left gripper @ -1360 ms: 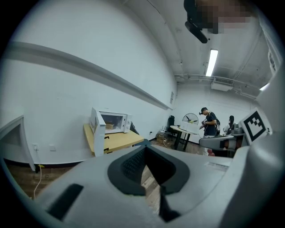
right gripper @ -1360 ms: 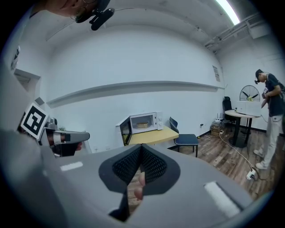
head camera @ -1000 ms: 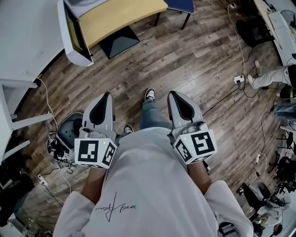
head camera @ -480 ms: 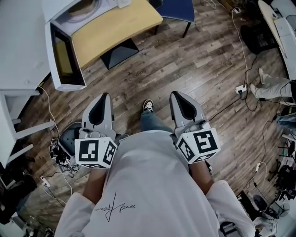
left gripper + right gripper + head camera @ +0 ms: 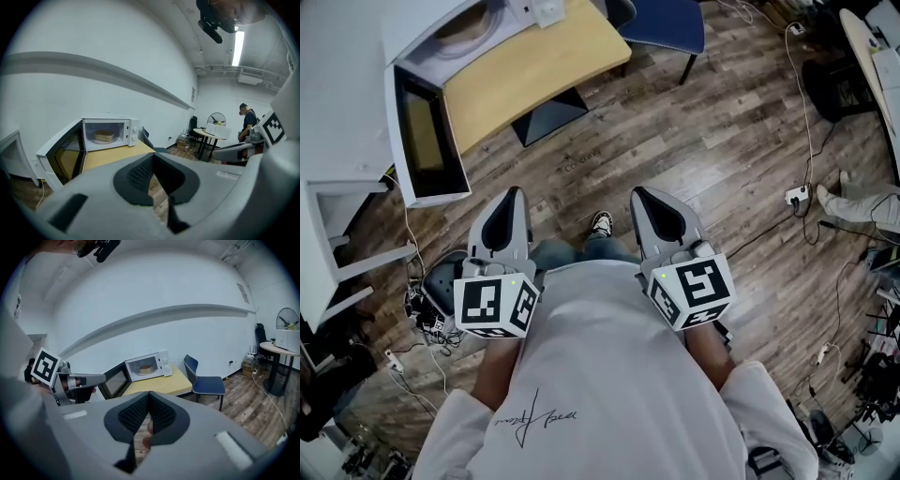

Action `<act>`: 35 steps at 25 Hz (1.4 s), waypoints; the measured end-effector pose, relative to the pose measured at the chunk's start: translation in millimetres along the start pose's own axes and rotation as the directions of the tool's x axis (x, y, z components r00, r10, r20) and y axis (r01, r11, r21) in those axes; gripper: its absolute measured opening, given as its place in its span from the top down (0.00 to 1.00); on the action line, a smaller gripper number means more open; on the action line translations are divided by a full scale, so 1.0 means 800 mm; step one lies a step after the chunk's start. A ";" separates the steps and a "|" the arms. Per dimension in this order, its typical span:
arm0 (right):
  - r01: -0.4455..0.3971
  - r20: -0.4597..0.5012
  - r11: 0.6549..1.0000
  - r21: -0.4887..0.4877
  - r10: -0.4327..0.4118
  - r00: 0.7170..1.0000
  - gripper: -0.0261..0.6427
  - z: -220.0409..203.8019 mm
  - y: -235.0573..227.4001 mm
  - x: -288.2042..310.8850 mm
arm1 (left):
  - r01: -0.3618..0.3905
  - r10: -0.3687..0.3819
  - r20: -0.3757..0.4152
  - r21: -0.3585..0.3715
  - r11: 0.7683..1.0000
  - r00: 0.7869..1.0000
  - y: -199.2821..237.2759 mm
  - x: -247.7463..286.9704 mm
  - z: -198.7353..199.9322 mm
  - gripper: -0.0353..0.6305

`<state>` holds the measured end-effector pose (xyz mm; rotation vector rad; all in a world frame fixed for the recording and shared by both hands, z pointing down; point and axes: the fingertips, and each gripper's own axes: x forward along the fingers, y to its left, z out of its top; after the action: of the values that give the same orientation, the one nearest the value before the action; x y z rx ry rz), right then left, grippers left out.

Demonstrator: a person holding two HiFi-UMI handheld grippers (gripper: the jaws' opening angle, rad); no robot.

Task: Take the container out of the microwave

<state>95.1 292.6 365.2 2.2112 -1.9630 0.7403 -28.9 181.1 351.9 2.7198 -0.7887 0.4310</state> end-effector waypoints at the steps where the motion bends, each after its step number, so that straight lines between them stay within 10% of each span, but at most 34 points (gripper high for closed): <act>1: -0.004 -0.003 1.000 -0.006 0.004 1.000 0.94 0.001 -0.004 0.004 | -0.007 0.007 -0.002 -0.004 1.000 1.000 0.001 0.004 -0.001 0.96; 35: -0.202 -0.065 0.944 -0.261 0.192 0.979 0.94 0.171 -0.025 0.267 | -0.141 0.148 0.047 -0.119 0.983 0.988 0.138 0.175 0.101 0.96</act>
<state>165.6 49.5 338.2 1.8557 -2.1430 0.4976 39.2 -2.2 347.2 2.5874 -0.9988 0.3297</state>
